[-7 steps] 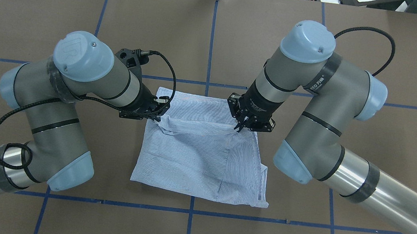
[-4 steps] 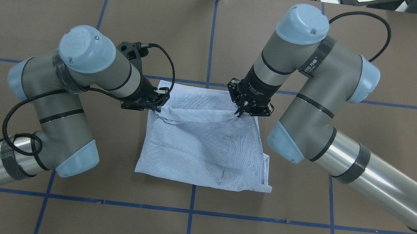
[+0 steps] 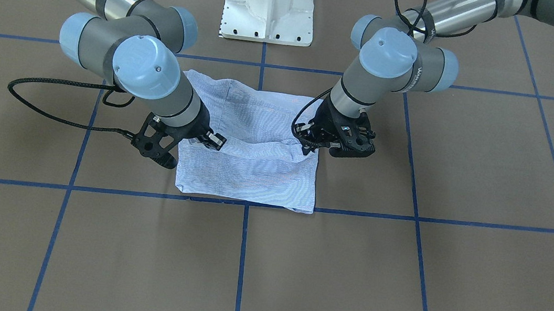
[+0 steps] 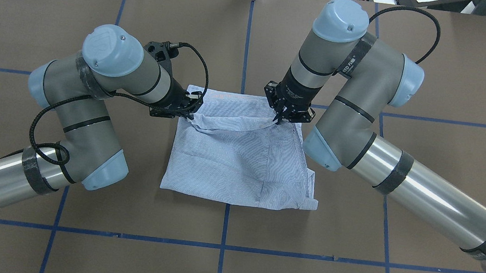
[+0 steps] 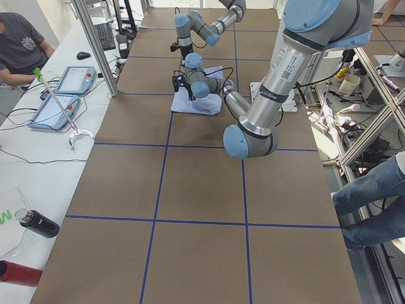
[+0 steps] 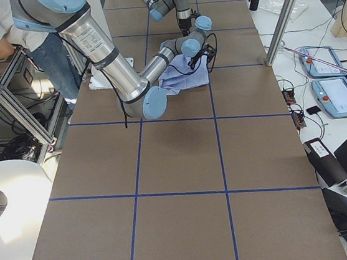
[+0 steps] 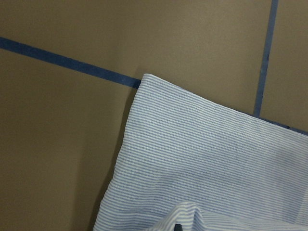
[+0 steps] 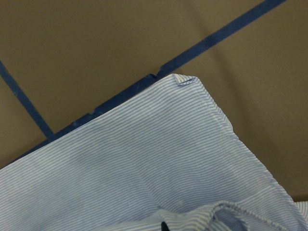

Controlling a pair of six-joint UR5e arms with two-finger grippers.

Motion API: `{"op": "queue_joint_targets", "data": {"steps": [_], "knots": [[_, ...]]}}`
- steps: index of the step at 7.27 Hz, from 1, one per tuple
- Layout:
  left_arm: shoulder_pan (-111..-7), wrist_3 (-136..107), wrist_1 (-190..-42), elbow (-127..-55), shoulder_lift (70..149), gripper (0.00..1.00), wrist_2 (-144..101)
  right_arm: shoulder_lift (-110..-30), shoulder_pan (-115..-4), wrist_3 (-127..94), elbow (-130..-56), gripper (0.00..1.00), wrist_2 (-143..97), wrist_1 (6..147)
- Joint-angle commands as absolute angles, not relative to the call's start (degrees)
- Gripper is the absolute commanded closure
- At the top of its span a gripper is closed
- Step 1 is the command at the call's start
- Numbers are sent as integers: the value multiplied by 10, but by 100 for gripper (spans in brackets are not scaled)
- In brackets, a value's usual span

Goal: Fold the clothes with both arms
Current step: 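Lay the folded edge down at the far side and release both grippers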

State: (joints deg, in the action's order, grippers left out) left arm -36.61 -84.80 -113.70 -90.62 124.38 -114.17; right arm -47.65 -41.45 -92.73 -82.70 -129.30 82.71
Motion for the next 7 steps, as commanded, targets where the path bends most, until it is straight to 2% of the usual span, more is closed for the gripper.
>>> {"op": "queue_joint_targets", "data": {"steps": [1,2,3,5,7], "knots": [[-370,-851,-1140,-903,1245,58,-1141,-475,-416,-929,-813,13,-1292,802],[-381,-850,-1139,-903,1245,5,-1140,-475,-422,-932,-813,0,-1292,801],[-400,-848,-1136,-903,1245,1,-1140,-474,-440,-926,-813,0,-1295,800],[-421,-841,-1131,-903,1238,1,-1140,-462,-451,-918,-816,0,-1295,770],[-425,-778,-1131,-927,1201,1,-1144,-461,-423,-915,-825,0,-1283,769]]}}
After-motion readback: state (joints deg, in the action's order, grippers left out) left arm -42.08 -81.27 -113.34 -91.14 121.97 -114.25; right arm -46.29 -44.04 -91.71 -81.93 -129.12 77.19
